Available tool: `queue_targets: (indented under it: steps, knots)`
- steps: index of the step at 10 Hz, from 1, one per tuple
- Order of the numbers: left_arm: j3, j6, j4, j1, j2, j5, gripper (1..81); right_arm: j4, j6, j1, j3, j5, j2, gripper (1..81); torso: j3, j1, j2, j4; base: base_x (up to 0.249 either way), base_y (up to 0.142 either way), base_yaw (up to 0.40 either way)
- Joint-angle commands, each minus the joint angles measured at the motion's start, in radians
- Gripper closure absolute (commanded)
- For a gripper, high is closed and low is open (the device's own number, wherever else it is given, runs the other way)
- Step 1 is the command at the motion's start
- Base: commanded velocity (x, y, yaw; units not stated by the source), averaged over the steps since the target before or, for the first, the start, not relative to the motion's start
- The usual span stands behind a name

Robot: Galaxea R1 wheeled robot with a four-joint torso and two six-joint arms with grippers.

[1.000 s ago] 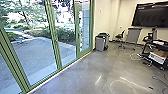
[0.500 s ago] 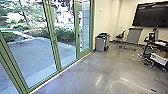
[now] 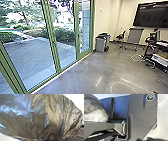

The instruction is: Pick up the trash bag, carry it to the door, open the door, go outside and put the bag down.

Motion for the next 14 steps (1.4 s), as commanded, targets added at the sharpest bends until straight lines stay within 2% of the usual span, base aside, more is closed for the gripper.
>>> queue_targets:
  steps: [1, 5, 14]
  knots:
    - [0.006, 0.008, 0.014, -0.044, 0.001, 0.067, 81.1, 0.001, -0.002, 0.046, -0.002, -0.076, 0.000, 1.0, 0.000, 0.000, 0.000, 0.000, 0.121, 0.000, 0.000]
    - [0.005, 0.010, 0.014, -0.046, 0.003, 0.067, 81.1, 0.001, -0.002, 0.046, -0.004, -0.076, 0.000, 1.0, 0.000, 0.000, 0.000, 0.000, 0.121, 0.000, 0.000]
    - [0.005, 0.008, 0.020, -0.046, 0.004, 0.067, 81.1, 0.000, -0.002, 0.046, -0.002, -0.078, 0.000, 1.0, 0.000, 0.000, 0.000, 0.000, 0.121, -0.072, 0.000]
